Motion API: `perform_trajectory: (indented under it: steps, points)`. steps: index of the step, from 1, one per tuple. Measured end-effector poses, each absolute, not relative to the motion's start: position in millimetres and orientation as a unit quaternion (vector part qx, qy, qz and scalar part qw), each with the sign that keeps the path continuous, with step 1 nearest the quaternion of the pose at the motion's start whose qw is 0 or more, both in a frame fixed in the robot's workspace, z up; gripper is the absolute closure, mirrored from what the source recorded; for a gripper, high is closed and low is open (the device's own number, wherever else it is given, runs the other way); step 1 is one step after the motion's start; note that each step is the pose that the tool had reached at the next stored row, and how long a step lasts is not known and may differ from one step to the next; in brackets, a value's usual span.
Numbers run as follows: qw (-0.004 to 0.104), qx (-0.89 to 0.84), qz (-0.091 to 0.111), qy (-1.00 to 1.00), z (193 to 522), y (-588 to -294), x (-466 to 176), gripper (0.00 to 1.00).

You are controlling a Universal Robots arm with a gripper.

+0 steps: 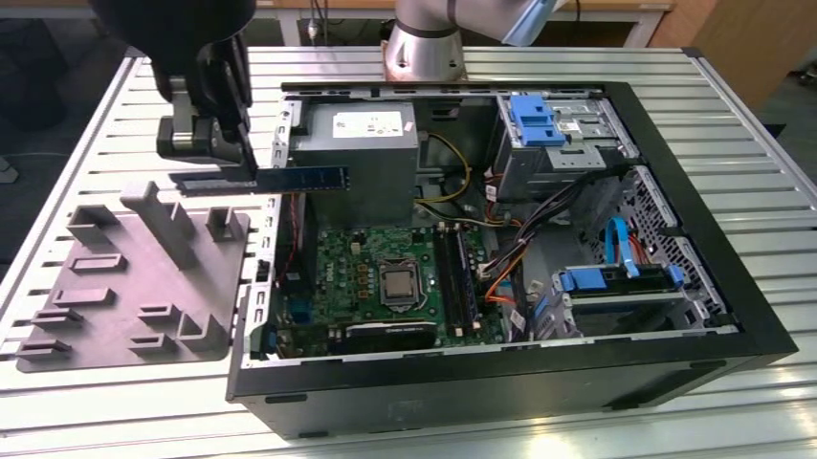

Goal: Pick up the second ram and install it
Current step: 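Pick up the second ram and move it above second insertion slot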

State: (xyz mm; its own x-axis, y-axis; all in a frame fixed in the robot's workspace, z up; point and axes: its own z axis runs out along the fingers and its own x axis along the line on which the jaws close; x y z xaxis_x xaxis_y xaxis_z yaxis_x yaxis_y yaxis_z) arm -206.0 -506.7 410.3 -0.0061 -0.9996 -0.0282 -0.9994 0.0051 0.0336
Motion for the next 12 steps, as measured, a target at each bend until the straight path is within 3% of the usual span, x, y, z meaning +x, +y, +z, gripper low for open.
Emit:
perform_trajectory:
  steps: [12]
  points:
    - [0.002, 0.705, -0.022, -0.709, 410.1, -506.3, -190.2, 0.89]
